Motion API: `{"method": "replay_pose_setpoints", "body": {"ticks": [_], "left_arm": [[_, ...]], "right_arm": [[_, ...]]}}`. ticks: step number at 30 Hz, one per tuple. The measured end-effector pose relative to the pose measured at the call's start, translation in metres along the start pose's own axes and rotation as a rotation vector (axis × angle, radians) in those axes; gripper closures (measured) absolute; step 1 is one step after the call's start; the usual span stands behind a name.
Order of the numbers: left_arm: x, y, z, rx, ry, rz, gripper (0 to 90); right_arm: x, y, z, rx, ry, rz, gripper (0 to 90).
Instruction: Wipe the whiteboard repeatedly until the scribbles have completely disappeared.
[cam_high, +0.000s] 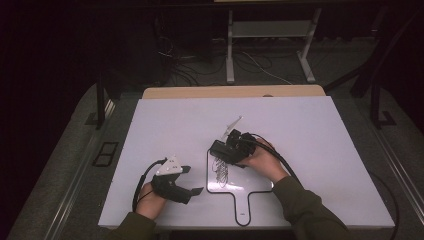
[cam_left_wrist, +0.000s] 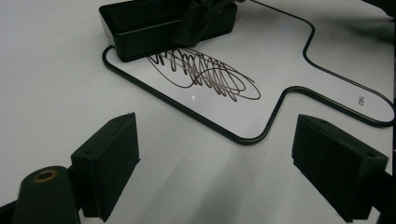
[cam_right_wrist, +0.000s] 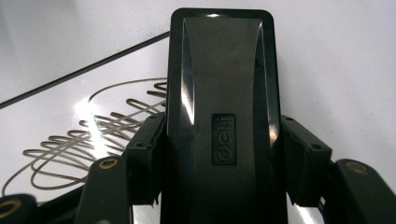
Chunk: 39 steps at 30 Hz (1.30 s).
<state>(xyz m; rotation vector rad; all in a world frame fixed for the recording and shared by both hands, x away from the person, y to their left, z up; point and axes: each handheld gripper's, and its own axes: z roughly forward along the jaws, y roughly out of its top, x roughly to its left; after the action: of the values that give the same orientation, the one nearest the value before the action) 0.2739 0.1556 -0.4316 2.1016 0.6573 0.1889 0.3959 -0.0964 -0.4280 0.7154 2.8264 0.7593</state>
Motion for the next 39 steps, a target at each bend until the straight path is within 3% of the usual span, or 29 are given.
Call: {"method": "replay_pose_setpoints", "body": {"ticks": [24, 39], "left_arm": [[0.0, 0.0, 0.0, -0.001, 0.001, 0.0, 13.7], [-0.001, 0.0, 0.0, -0.004, 0.001, -0.003, 13.7]], "right_arm": [[0.003, -0.001, -0.001, -0.01, 0.031, -0.006, 38.2], [0.025, -0.001, -0.003, 0.011, 0.049, -0.087, 38.7]]}}
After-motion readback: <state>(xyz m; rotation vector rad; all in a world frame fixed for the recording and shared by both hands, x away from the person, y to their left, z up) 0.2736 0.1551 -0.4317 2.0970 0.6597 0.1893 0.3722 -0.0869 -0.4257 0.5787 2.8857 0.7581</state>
